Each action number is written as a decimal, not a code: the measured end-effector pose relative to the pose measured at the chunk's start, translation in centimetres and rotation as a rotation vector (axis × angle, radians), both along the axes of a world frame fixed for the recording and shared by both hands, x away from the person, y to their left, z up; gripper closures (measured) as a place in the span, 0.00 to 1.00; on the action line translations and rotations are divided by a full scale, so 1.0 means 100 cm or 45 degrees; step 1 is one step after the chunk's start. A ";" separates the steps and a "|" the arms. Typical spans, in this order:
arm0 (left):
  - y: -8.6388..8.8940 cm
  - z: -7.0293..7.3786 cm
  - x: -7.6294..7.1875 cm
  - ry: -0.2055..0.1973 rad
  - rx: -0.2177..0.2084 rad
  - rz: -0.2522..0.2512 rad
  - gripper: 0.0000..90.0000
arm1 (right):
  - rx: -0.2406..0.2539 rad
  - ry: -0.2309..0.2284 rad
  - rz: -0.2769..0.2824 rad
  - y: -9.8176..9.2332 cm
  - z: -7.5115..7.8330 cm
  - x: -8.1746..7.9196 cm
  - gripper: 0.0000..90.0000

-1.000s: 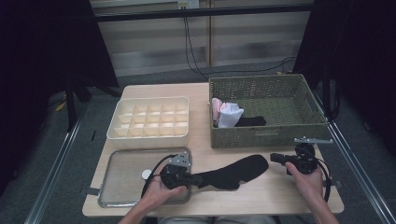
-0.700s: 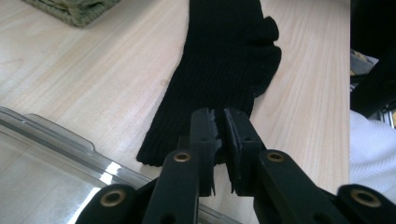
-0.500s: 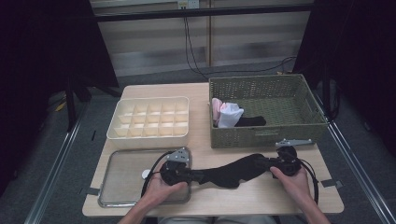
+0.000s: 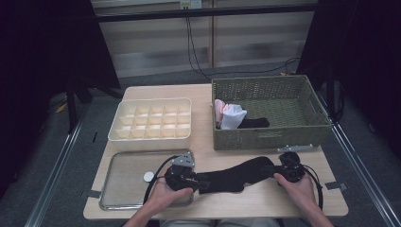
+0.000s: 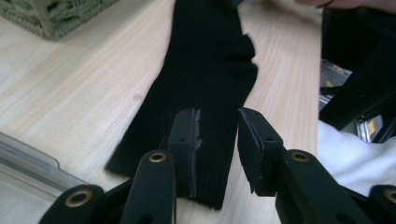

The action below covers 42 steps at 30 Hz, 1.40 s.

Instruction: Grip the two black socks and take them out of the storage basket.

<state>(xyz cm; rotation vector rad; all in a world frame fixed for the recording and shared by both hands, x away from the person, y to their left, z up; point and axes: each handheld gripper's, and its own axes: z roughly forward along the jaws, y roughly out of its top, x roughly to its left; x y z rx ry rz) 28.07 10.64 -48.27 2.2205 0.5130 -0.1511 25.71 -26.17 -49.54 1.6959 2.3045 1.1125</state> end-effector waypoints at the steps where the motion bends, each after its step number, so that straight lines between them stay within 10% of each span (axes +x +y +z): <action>1: -0.001 -0.002 0.000 0.005 0.002 -0.003 0.74 | -0.030 0.002 -0.016 -0.003 0.001 -0.004 0.87; 5: -0.010 -0.007 -0.002 0.026 0.020 -0.021 0.71 | 0.004 0.026 -0.058 -0.018 0.001 -0.015 0.87; 10: -0.023 -0.010 0.002 0.006 0.078 -0.005 0.66 | -0.101 0.003 -0.064 -0.021 0.005 -0.028 0.86; 21: -0.016 -0.007 0.013 0.017 0.044 0.067 0.73 | 0.016 -0.044 -0.079 -0.022 0.011 -0.022 0.82; 37: 0.024 0.014 0.019 0.003 0.042 0.167 0.71 | 0.079 -0.080 0.175 0.061 0.027 -0.009 0.78; 42: 0.038 0.014 0.018 0.009 -0.069 0.208 0.69 | 0.078 -0.065 0.307 0.101 0.025 -0.001 0.78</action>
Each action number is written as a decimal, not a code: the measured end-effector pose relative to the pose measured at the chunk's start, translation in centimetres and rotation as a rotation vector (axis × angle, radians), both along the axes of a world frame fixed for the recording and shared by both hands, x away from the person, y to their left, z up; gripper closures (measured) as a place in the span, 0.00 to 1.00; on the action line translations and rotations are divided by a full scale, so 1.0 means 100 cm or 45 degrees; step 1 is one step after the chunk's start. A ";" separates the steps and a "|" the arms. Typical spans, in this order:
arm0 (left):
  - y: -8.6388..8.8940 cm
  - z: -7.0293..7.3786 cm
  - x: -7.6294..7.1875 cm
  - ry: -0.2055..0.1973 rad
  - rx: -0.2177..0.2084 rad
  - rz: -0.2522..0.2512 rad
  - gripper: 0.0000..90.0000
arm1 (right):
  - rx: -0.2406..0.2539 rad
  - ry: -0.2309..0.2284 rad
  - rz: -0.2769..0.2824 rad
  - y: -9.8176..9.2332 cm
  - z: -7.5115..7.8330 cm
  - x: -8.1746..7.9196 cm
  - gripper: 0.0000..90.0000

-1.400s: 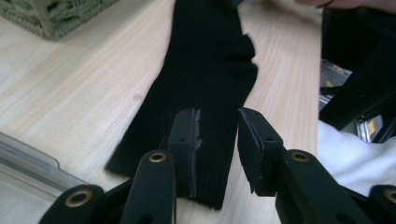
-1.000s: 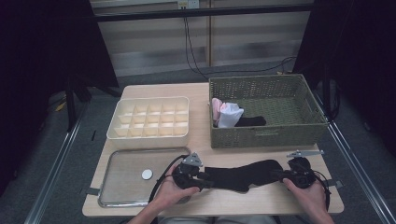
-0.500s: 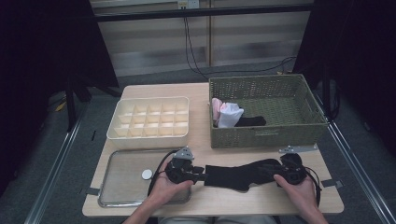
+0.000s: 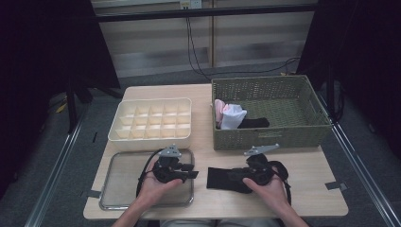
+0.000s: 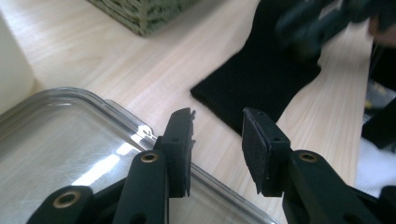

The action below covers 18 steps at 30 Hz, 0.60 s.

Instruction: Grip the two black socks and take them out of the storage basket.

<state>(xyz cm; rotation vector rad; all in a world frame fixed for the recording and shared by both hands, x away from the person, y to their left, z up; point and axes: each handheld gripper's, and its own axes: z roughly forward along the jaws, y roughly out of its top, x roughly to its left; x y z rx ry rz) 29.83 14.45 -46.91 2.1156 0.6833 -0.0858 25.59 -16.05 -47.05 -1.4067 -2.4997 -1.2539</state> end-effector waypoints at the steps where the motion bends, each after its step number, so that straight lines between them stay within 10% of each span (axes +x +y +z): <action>1: 0.001 -0.002 0.000 0.007 -0.003 0.011 0.69 | -0.003 0.011 0.019 0.007 -0.002 0.001 0.78; 18: 0.024 -0.001 0.005 -0.003 -0.015 0.080 0.63 | -0.091 0.000 0.093 0.067 -0.023 0.020 0.59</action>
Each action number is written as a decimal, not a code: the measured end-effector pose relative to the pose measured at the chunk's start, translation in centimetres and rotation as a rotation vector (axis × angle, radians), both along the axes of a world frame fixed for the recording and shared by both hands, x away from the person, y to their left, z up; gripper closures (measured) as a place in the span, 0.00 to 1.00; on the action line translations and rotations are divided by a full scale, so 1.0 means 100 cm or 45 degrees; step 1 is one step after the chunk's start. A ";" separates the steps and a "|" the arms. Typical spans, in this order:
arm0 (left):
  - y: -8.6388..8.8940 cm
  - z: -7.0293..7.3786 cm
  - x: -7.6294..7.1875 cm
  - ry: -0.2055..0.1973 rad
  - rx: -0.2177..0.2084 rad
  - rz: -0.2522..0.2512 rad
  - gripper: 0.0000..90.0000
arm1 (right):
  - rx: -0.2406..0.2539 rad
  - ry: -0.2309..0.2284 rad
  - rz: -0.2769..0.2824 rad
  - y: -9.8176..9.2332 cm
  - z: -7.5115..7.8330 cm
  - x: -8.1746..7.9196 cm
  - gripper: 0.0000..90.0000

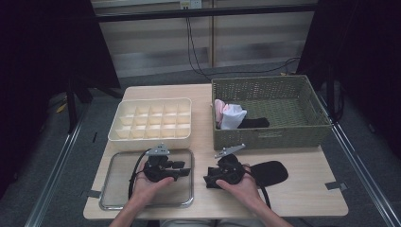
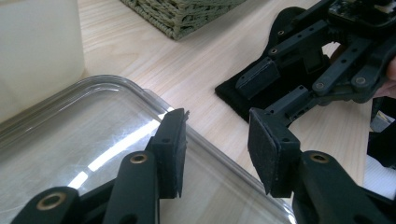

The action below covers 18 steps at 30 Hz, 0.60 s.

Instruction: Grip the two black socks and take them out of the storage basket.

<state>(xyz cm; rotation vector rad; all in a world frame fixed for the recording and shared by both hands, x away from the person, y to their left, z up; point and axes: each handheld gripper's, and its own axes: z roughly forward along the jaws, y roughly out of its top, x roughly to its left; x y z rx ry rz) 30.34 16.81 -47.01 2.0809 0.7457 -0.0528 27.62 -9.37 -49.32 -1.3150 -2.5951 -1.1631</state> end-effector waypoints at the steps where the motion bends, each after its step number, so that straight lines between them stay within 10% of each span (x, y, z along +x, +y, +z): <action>1: 0.000 0.000 0.000 -0.002 -0.001 0.000 0.63 | -0.023 -0.027 0.007 0.002 0.000 -0.002 0.59; 9: -0.001 0.001 0.000 -0.006 0.001 -0.004 0.63 | -0.083 -0.129 -0.018 0.001 -0.003 -0.006 0.84; 18: -0.003 -0.005 -0.002 -0.001 0.025 -0.018 0.63 | -0.022 -0.042 -0.037 -0.008 -0.005 0.003 0.94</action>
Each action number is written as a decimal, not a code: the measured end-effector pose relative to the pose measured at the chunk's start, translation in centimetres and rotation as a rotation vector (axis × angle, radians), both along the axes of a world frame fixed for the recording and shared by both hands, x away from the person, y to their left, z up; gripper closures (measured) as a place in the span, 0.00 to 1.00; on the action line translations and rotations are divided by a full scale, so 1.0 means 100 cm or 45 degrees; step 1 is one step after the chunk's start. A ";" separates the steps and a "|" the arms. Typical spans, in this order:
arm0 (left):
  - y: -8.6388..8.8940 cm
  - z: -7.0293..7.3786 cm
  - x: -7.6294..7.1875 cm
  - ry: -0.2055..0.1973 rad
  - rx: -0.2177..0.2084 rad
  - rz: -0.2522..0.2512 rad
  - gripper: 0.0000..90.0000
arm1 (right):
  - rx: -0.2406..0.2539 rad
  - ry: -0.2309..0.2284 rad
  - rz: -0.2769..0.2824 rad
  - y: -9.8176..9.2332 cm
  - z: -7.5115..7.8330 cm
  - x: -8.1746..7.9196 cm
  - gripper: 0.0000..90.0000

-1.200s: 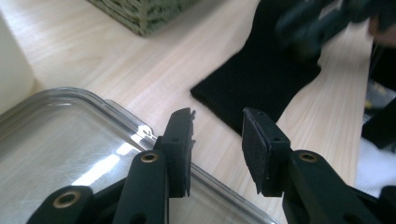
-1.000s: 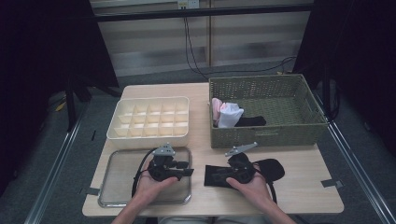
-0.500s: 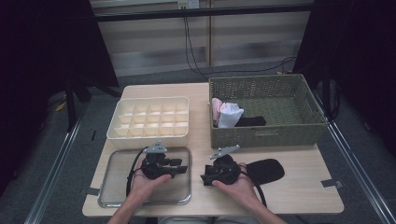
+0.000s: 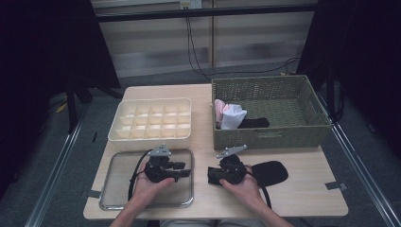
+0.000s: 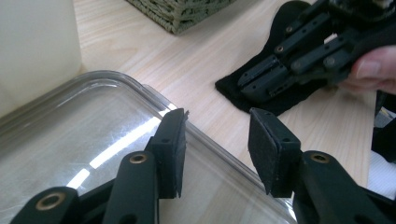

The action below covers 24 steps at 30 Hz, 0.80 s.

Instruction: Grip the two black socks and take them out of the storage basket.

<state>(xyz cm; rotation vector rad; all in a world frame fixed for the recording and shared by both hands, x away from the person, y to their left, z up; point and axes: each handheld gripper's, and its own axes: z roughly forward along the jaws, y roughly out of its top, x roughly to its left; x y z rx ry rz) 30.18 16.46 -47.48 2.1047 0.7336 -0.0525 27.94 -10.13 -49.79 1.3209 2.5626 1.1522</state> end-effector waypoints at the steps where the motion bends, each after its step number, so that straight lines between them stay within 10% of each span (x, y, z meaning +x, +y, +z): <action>1: 0.000 0.000 0.000 0.004 -0.006 -0.002 0.63 | 0.024 0.042 -0.012 -0.002 0.000 0.002 0.95; 24: -0.004 -0.004 -0.006 0.021 -0.025 -0.023 0.63 | 0.261 0.076 0.003 -0.021 0.022 0.010 0.96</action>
